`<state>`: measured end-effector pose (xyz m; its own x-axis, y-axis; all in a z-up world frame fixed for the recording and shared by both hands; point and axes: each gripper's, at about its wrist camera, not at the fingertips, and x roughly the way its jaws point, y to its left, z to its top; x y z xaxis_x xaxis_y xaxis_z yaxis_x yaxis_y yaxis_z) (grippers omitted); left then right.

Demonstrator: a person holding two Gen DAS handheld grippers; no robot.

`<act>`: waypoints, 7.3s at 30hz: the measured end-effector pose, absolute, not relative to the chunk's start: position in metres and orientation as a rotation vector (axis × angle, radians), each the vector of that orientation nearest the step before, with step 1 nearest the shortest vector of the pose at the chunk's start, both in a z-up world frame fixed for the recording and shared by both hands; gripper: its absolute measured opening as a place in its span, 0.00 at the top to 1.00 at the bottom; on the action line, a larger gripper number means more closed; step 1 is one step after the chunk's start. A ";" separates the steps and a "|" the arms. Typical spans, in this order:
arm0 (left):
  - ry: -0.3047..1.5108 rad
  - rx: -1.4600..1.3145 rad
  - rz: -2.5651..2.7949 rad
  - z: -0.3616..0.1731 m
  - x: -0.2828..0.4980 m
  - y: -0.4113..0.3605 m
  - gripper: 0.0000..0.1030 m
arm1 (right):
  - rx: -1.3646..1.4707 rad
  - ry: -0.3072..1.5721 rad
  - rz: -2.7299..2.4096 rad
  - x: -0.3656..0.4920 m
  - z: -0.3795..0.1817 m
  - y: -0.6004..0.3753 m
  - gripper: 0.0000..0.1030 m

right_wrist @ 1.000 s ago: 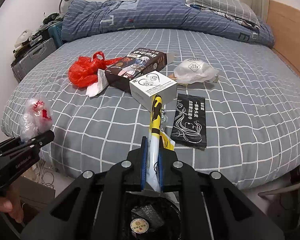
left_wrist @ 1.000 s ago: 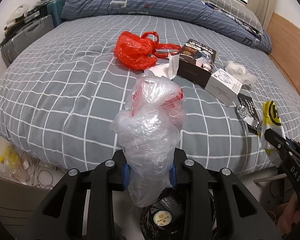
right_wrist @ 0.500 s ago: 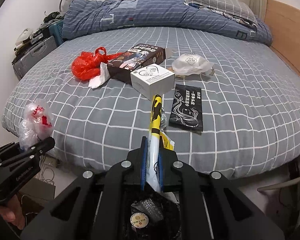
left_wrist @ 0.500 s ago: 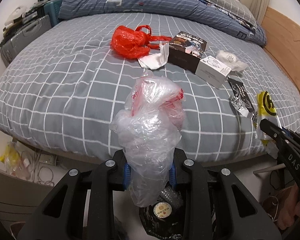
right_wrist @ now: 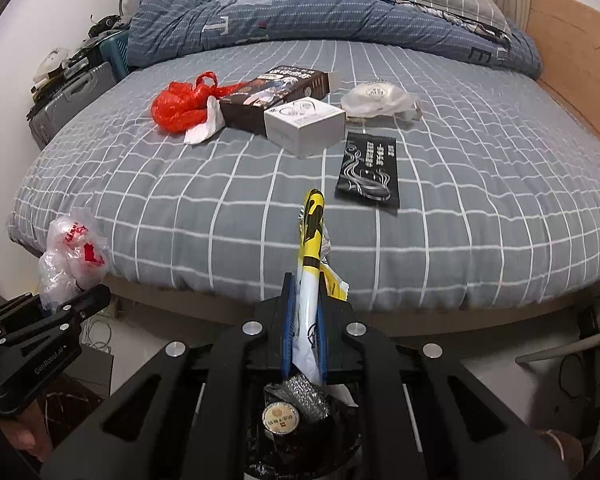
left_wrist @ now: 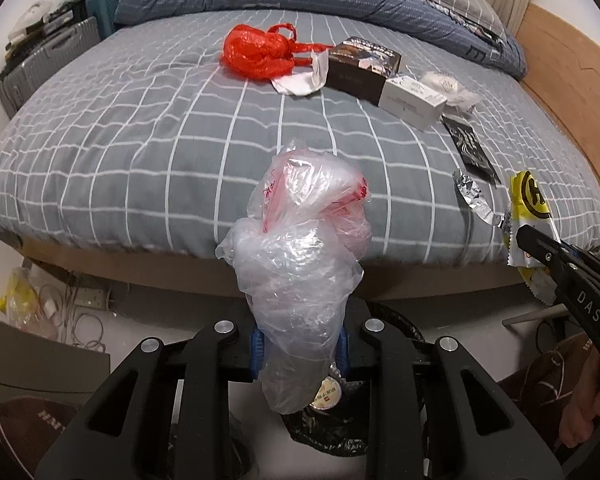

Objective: Collect trash

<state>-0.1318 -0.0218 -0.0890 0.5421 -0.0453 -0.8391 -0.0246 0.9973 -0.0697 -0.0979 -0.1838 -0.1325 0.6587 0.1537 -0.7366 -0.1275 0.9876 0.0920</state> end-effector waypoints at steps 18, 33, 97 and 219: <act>1.060 -0.111 -0.009 -0.109 -0.178 -0.022 0.75 | 0.029 0.910 0.167 -0.133 -0.158 -0.178 0.91; 1.126 -0.105 0.003 -0.135 -0.188 -0.025 0.75 | 0.029 1.045 0.177 -0.143 -0.196 -0.166 0.91; 1.283 -0.106 -0.024 -0.196 -0.146 -0.056 0.75 | 0.014 1.105 0.062 -0.111 -0.238 -0.206 0.22; 0.961 0.047 0.004 -0.101 0.114 -0.033 0.28 | -0.013 0.901 0.009 0.072 -0.146 -0.215 0.21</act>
